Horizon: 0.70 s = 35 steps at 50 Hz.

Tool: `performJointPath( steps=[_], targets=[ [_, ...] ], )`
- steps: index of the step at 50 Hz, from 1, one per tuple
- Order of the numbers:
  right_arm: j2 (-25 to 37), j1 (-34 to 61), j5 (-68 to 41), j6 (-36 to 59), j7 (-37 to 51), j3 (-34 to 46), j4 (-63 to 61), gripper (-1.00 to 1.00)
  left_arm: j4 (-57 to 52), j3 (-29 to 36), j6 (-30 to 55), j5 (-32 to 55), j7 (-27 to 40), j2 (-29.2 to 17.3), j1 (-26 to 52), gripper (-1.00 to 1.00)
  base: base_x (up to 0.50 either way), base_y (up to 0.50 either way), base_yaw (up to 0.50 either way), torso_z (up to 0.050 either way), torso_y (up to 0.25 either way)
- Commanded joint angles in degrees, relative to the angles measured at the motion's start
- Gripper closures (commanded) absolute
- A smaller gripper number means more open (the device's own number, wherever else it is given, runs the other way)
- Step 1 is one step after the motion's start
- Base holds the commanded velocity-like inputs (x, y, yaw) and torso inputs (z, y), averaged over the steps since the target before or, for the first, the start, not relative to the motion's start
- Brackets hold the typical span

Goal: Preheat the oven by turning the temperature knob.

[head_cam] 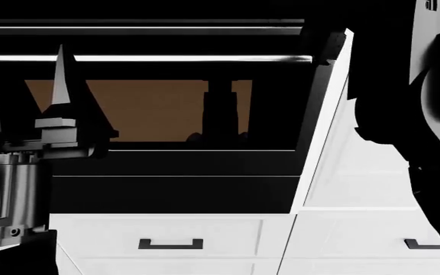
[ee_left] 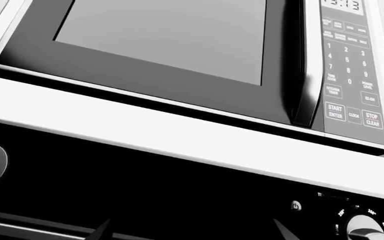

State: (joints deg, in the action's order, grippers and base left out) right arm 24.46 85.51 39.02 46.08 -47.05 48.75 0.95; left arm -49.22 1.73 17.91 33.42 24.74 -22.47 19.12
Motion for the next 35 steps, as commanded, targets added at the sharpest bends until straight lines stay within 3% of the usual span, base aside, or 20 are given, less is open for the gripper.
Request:
performJointPath(
  steps=[1,35],
  targets=[
    [-0.30,0.14,-0.21,-0.17,-0.20,0.20,0.08,-1.00,-0.20,-0.01,-0.12,0.30,0.30,-0.31,-0.08,-1.00,0.00,0.00,0.00,0.000,0.000],
    [-0.77,0.66,-1.19,-1.59,1.76,-0.19,4.21,-1.00,0.39,0.52,-0.85,0.22,0.79,-0.82,0.10,-1.00,0.00,0.00,0.00,0.000,0.000]
  ],
)
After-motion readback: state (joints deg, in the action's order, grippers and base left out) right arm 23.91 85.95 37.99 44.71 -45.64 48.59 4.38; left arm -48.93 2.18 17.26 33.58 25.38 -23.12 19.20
